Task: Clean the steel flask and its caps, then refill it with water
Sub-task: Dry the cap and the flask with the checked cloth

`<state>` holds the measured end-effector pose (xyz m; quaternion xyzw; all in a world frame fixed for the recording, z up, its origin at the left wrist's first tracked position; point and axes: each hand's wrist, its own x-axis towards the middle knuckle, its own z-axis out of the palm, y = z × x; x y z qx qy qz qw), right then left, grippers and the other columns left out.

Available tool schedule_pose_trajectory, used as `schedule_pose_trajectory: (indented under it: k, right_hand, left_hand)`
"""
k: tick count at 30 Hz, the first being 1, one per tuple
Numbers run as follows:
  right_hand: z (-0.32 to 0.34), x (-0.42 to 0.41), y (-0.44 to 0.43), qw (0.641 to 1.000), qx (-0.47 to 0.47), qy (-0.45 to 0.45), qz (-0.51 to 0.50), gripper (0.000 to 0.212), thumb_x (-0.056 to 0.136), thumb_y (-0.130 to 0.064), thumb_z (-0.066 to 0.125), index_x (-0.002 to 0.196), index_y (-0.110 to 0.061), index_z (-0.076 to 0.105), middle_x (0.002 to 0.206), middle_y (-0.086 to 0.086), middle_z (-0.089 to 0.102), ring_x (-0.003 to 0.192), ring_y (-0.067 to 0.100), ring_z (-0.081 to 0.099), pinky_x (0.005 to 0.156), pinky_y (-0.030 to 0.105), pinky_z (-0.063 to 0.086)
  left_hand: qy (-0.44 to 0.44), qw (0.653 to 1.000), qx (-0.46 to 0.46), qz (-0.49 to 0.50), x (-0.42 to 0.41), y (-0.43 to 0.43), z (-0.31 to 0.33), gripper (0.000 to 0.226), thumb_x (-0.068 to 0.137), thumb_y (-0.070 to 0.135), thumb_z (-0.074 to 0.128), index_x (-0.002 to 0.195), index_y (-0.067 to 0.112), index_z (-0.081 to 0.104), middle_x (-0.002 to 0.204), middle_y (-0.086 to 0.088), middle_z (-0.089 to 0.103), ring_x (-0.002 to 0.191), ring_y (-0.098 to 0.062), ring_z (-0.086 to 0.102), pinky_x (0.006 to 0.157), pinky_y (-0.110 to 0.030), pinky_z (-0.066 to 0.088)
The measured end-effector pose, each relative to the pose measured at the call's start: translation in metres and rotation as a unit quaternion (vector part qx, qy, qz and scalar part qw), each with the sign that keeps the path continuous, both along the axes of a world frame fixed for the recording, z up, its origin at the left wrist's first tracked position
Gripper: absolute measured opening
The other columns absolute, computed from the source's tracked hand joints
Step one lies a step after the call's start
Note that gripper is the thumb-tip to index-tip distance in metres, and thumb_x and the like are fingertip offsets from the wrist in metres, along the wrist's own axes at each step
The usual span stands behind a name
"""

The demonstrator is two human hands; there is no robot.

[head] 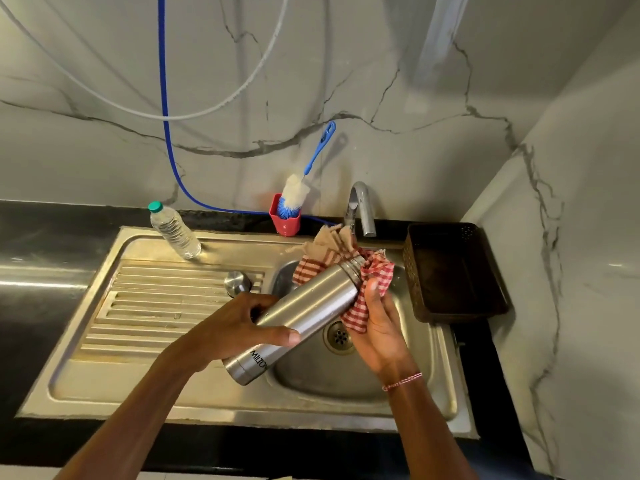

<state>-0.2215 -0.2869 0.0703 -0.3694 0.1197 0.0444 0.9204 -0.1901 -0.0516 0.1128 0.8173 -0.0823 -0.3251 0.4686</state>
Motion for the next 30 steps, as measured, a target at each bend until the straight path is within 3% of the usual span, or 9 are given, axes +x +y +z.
schedule_pose_trajectory:
  k: [6,9,12,17,20,22,25,28,30]
  right_hand:
    - [0.002,0.002,-0.004,1.0,0.005,-0.018,-0.018,0.098,0.064,-0.052,0.091,0.142,-0.011,0.047,0.132,0.015,0.063,0.123,0.032,0.059,0.109,0.049,0.043]
    - [0.007,0.005,-0.006,1.0,-0.003,-0.022,-0.017,0.101,0.07,-0.051,0.087,0.149,-0.01,0.041,0.146,0.024,0.05,0.135,0.041,0.048,0.116,0.059,0.032]
    - [0.009,0.007,-0.006,0.999,-0.007,-0.003,-0.035,0.095,0.069,-0.051,0.088,0.146,-0.013,0.047,0.146,0.027,0.048,0.136,0.044,0.046,0.115,0.061,0.031]
    - [0.014,0.007,0.009,0.99,-0.003,0.083,-0.111,0.083,0.068,-0.052,0.085,0.137,-0.015,0.058,0.132,0.017,0.064,0.12,0.031,0.062,0.105,0.047,0.05]
    - [0.008,0.007,0.012,0.986,0.003,0.109,-0.126,0.064,0.08,-0.042,0.073,0.136,-0.016,0.058,0.131,0.014,0.065,0.121,0.031,0.062,0.105,0.048,0.049]
    - [0.004,0.008,0.006,0.984,-0.007,0.123,-0.13,0.073,0.072,-0.046,0.082,0.135,-0.019,0.058,0.133,0.015,0.064,0.124,0.033,0.06,0.107,0.052,0.047]
    - [0.003,0.009,-0.005,0.984,-0.006,0.119,-0.134,0.099,0.051,-0.054,0.096,0.135,-0.019,0.058,0.134,0.016,0.062,0.126,0.035,0.057,0.109,0.058,0.043]
    - [0.007,0.013,-0.008,0.989,-0.001,0.069,-0.13,0.104,0.052,-0.055,0.095,0.139,-0.015,0.055,0.13,0.014,0.061,0.124,0.032,0.058,0.11,0.053,0.043]
    - [0.009,0.016,-0.007,0.99,-0.013,0.058,-0.127,0.102,0.054,-0.055,0.094,0.139,-0.015,0.054,0.127,0.013,0.06,0.124,0.033,0.056,0.111,0.054,0.043]
  left_hand:
    - [0.087,0.995,-0.044,-0.01,0.003,-0.011,0.019,0.031,0.079,0.033,0.084,0.105,0.033,0.066,0.089,0.011,0.075,0.082,-0.002,0.07,0.068,-0.014,0.054]
    - [0.013,0.999,-0.024,-0.035,-0.001,-0.013,0.015,0.055,0.065,0.057,0.09,0.111,0.031,0.074,0.091,0.014,0.076,0.086,-0.005,0.072,0.072,-0.023,0.055]
    - [-0.145,0.987,0.05,-0.039,-0.003,-0.017,0.006,0.073,0.061,0.062,0.09,0.125,0.035,0.067,0.095,0.023,0.071,0.087,0.002,0.067,0.067,-0.012,0.049]
    - [-0.515,0.804,0.296,-0.024,-0.012,-0.032,-0.004,0.092,0.052,0.055,0.095,0.133,0.025,0.064,0.107,0.001,0.076,0.078,-0.023,0.073,0.066,-0.035,0.059]
    - [-0.537,0.791,0.289,-0.046,-0.01,-0.027,-0.006,0.094,0.061,0.062,0.088,0.141,0.028,0.054,0.119,0.002,0.072,0.092,-0.026,0.073,0.072,-0.04,0.062]
    - [-0.479,0.838,0.255,-0.061,-0.006,-0.013,-0.002,0.093,0.066,0.078,0.074,0.146,0.038,0.047,0.124,0.013,0.068,0.1,-0.015,0.069,0.078,-0.037,0.06]
    - [-0.179,0.981,0.054,0.055,-0.005,0.005,0.006,0.098,0.058,0.082,0.076,0.144,0.049,0.045,0.126,0.023,0.065,0.107,-0.003,0.066,0.086,-0.03,0.057]
    - [0.17,0.94,-0.219,0.197,-0.019,-0.004,0.002,0.076,0.068,0.061,0.079,0.135,0.03,0.058,0.126,-0.006,0.071,0.09,-0.029,0.075,0.073,-0.042,0.064]
    - [0.226,0.903,-0.272,0.244,-0.029,-0.013,-0.007,0.077,0.069,0.055,0.081,0.133,0.017,0.059,0.113,-0.019,0.072,0.062,-0.027,0.064,0.052,-0.033,0.058]
